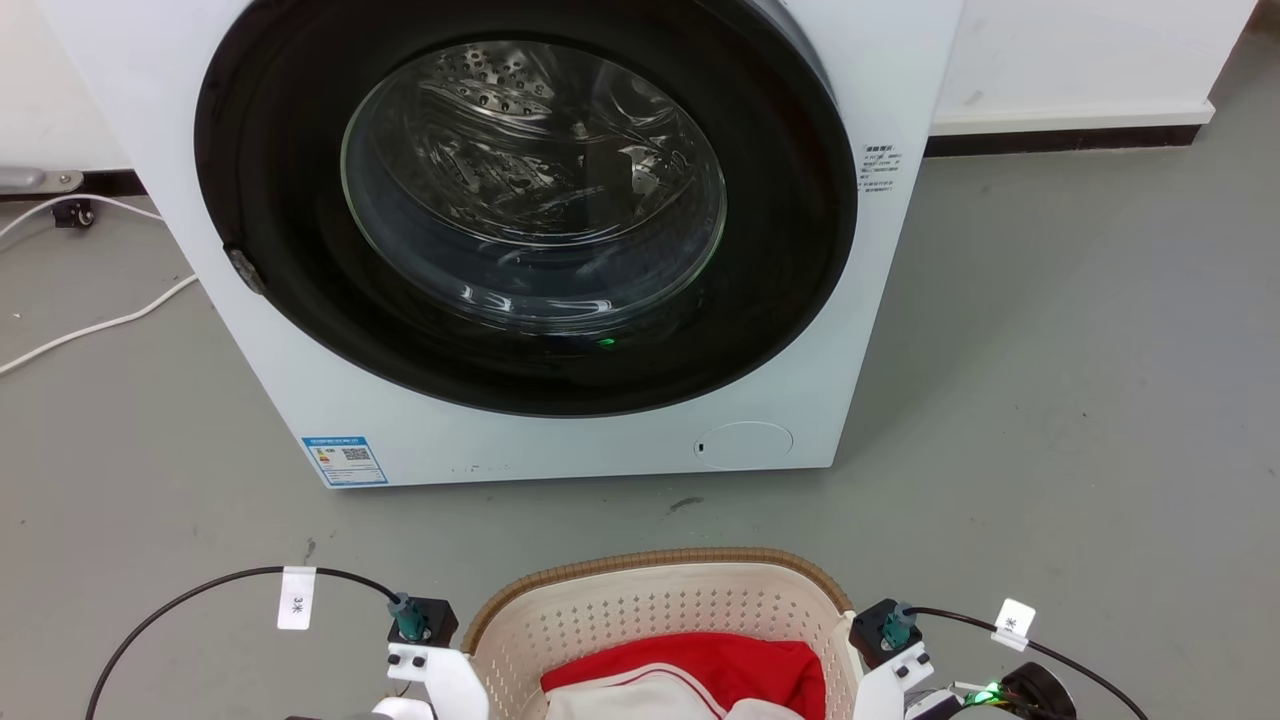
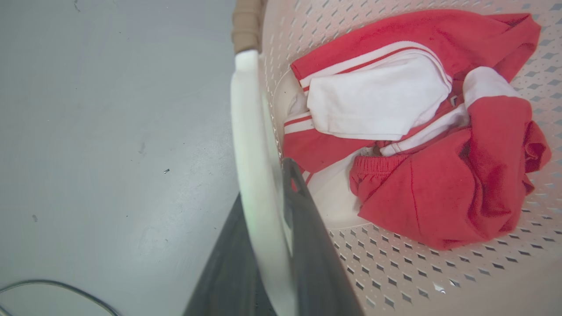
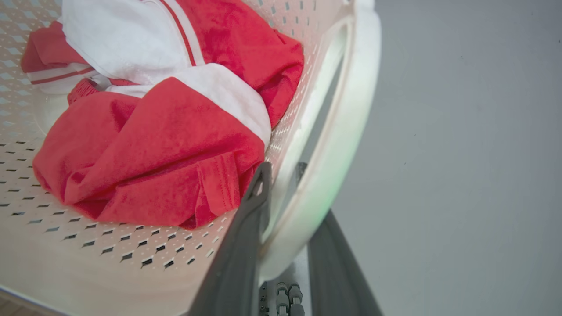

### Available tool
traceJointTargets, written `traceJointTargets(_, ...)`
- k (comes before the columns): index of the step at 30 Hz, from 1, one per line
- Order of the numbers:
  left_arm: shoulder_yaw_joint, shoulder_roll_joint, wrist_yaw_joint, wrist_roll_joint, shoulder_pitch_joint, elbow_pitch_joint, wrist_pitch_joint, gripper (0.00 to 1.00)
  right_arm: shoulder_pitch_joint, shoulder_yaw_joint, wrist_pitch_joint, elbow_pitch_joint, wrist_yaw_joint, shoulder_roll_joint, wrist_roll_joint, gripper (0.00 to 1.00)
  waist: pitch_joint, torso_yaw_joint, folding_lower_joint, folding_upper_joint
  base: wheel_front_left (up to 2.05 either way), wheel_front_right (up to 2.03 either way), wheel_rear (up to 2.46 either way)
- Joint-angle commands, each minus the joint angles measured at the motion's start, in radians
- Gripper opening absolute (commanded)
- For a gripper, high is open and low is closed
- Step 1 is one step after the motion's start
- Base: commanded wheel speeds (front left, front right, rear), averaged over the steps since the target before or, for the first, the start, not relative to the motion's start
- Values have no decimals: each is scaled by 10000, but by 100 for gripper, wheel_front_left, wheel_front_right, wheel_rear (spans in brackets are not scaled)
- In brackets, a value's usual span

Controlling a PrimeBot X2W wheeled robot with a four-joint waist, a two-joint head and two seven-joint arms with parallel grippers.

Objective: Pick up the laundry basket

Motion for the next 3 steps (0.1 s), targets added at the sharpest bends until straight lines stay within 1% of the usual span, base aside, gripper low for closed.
traceJointTargets(1, -71, -1, -100, -31, -141, -45, -65, 0, -132, 69, -66, 11, 29, -9, 1, 0, 5, 2, 0, 0, 0, 0, 0)
traceJointTargets(3, -107, 5, -100, -74, -148, -46, -67, 0, -123, 85, -66, 16, 29, -8, 24, 0, 6, 3, 0, 0, 0, 0, 0)
